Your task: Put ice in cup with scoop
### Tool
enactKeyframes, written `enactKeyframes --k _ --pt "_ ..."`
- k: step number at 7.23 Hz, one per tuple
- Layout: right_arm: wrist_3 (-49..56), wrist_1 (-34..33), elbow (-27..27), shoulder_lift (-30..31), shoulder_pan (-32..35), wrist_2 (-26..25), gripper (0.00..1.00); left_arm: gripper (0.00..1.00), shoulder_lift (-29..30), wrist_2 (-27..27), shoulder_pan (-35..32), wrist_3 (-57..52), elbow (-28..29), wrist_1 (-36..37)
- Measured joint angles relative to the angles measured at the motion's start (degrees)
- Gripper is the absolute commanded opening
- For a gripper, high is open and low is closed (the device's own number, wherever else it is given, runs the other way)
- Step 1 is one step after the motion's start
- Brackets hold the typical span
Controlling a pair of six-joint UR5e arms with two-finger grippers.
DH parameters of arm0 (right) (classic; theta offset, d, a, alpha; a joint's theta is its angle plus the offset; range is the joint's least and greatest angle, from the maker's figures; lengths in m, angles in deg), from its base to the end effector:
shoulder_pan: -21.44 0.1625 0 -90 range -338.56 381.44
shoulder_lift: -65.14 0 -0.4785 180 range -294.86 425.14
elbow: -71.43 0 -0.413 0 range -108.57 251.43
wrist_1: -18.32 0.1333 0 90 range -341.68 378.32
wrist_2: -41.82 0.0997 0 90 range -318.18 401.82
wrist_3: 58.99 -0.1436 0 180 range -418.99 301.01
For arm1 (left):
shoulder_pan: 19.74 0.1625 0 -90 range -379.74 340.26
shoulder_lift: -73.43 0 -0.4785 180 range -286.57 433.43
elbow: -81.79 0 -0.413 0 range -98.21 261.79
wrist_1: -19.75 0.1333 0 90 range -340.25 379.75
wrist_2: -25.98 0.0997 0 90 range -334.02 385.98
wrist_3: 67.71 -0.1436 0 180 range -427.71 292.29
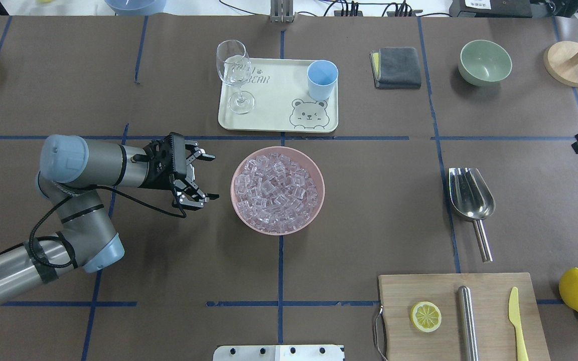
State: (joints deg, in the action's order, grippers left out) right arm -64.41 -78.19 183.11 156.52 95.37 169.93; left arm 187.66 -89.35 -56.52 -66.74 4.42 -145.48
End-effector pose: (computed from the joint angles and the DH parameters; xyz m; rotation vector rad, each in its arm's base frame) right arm -0.0954 -0.4924 0.5835 0.1045 -0.6953 -0.2582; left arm 0.5465 -0.4983 0.4234 1.2310 1.0497 1.0501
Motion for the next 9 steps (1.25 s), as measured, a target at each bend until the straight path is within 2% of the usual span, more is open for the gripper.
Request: enactKeyframes --k 2,4,6,9 --pt "11.6 -0.8 -0.3 6.1 8.4 2.5 1.0 1.0 -3.0 -5.9 -7.4 -0.4 -0.8 5.2" --pt "14.7 -0.6 -0.8 10.3 12.7 2.9 1.0 1.0 -6.9 -9.9 -16.4 -7.4 -1.0 9.1" --pt "14.8 -0.5 -1.2 11.6 13.8 2.8 1.0 1.0 -8.5 -13.6 -25.9 -15.9 -2.5 23.7" --pt "14.5 -0.5 -1.8 11.8 14.0 3.0 1.0 1.0 -11.1 -16.4 -40.9 -17.8 -5.8 48.3"
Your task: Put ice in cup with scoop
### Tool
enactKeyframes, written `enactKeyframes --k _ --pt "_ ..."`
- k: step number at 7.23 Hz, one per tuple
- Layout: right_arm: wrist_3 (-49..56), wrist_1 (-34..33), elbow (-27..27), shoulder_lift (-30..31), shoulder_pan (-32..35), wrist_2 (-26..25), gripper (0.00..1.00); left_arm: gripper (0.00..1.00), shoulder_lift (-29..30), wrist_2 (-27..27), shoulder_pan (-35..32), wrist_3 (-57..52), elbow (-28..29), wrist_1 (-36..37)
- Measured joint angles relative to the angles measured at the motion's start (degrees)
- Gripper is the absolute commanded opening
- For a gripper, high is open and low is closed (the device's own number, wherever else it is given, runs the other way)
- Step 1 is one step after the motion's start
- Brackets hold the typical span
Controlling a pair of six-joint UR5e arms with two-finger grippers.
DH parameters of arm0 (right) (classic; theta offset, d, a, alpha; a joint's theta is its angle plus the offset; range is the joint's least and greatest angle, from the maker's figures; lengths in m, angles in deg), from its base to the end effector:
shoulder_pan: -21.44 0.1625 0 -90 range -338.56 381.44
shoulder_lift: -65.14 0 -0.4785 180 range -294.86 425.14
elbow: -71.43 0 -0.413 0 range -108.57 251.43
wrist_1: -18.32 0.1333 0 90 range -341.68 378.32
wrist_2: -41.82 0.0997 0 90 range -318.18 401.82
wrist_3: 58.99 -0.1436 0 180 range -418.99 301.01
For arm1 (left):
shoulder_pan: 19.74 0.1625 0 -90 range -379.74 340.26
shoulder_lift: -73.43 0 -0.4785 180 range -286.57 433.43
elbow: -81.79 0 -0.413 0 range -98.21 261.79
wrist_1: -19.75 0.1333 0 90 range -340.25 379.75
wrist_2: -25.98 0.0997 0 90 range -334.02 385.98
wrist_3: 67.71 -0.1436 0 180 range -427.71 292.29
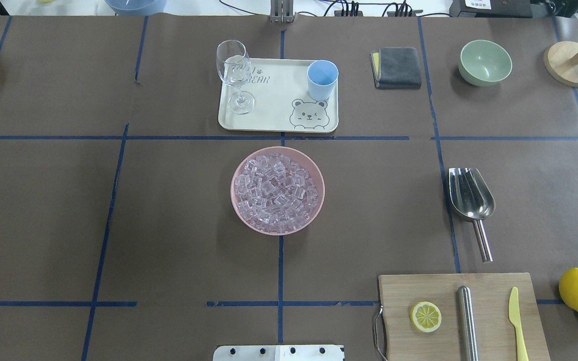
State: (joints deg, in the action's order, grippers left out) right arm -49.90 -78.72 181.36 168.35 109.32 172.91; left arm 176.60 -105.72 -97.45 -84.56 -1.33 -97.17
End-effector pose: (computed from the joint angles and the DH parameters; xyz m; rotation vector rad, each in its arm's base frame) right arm 0.0241 -0.4011 0.6888 0.0383 -0.7172 -0.1852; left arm 0.1039 -0.6546 0.6183 0.5926 0.6977 0.6841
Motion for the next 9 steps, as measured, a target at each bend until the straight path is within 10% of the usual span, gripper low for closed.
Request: enactKeyframes --k 4,9 --pt "-0.2 0.0 -0.2 0.0 0.0 0.1 1.0 1.0 -1.0 -4.3 -11.6 0.7 -0.8 26.0" --pt "-0.2 0.0 -0.2 0.0 0.0 0.0 1.0 1.0 -9.3 -5.2 -14.3 8.8 -6.9 28.8"
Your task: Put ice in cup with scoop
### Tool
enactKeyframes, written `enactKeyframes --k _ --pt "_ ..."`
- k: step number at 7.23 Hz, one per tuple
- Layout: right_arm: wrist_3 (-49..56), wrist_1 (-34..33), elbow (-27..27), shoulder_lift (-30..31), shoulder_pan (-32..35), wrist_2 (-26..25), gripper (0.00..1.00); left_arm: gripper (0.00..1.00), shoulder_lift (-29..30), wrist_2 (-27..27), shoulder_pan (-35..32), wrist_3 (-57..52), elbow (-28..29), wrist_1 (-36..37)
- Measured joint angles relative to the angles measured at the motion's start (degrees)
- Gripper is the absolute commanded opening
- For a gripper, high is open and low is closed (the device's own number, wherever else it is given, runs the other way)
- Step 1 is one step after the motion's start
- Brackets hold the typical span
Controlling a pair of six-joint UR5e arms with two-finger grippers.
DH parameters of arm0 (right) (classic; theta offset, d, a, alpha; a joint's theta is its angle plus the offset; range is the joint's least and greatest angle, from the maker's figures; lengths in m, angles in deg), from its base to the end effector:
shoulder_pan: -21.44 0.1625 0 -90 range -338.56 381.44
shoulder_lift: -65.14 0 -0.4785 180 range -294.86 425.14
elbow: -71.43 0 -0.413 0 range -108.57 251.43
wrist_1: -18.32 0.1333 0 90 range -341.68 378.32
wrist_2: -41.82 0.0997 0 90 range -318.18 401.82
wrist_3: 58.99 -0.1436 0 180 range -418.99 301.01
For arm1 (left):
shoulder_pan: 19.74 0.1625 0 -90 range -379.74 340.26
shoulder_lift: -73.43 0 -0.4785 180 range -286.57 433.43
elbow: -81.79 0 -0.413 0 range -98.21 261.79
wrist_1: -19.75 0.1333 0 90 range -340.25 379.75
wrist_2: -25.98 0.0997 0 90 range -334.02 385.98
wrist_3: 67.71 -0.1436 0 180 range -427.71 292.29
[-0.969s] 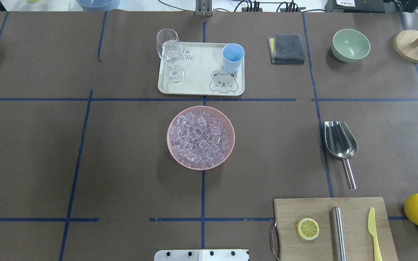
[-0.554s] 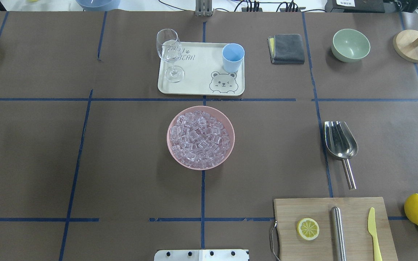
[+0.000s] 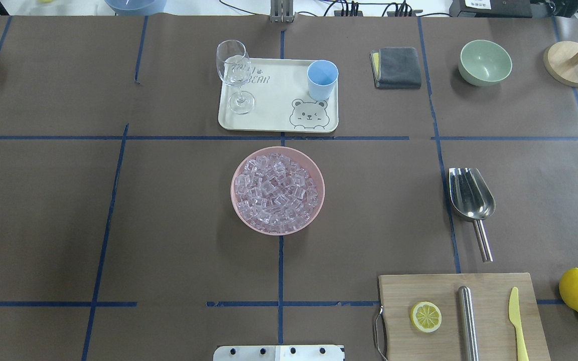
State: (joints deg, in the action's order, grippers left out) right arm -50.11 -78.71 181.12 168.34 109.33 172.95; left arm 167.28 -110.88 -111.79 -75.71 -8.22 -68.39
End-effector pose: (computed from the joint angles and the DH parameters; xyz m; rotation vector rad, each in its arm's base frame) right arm 0.0241 -0.4009 0.6908 0.0334 -0.7182 -0.1801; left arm -0.0481 -0.5459 0.7068 0.1045 0.8122 0.1123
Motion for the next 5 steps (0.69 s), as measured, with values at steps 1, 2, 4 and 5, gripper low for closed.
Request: enactKeyframes --k 1,2,4,5 --pt "0.1 0.0 0.0 -0.1 0.0 0.0 1.0 1.0 -0.7 0.0 0.0 0.3 -0.4 -0.9" --pt "0.3 0.1 -0.1 -0.3 0.0 0.0 1.0 1.0 -0.9 0.7 0.0 0.3 -0.4 -2.4" --pt "0.2 0.0 -0.4 -0.7 0.0 -0.1 1.0 1.0 -0.9 1.7 0.0 0.5 -0.6 -5.0" --pt "0.0 0.1 -0.6 -0.8 0.0 -0.1 1.0 1.0 -0.9 1.8 0.0 0.5 -0.7 -5.3"
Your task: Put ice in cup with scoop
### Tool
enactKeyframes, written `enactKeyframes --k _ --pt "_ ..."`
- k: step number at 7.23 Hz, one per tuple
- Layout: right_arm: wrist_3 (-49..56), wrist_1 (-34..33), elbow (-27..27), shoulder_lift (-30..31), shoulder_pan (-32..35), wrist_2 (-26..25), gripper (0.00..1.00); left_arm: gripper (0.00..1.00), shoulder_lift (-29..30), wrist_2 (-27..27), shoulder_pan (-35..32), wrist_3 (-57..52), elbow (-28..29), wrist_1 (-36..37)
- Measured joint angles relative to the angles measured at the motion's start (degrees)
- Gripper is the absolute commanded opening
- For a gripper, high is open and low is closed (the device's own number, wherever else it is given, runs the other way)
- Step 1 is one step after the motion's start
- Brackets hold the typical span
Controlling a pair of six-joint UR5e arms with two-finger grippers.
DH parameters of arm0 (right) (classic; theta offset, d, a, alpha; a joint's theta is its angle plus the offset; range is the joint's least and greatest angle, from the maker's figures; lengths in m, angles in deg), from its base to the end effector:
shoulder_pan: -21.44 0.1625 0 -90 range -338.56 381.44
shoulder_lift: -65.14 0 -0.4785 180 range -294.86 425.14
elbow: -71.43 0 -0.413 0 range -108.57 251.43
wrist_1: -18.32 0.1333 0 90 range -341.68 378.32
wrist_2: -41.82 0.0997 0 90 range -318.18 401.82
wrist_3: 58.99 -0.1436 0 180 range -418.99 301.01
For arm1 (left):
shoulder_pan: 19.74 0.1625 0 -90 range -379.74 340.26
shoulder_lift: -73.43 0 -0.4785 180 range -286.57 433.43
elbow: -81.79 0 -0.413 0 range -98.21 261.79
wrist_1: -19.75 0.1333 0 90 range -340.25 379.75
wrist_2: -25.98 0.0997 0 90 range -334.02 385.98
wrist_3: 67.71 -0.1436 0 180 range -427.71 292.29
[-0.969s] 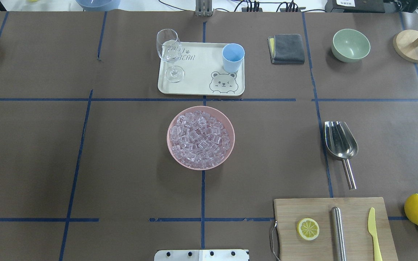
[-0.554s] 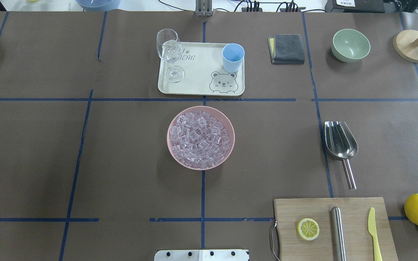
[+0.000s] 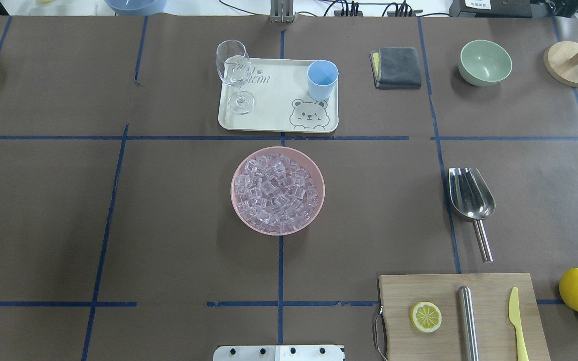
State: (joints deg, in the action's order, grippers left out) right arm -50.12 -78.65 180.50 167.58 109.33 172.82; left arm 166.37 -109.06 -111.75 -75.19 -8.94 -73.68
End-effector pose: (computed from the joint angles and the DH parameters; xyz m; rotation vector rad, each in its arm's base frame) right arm 0.0241 -0.4074 0.6910 0.0366 -0.7157 -0.1813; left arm -0.0509 -0.5467 0.7023 0.1821 0.7732 0.1391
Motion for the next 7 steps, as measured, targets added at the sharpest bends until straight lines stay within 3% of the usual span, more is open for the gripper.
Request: enactKeyframes --k 7 --pt "-1.8 0.0 -0.7 0.1 0.0 0.0 1.0 1.0 -0.1 0.0 -0.1 -0.1 -0.6 0.1"
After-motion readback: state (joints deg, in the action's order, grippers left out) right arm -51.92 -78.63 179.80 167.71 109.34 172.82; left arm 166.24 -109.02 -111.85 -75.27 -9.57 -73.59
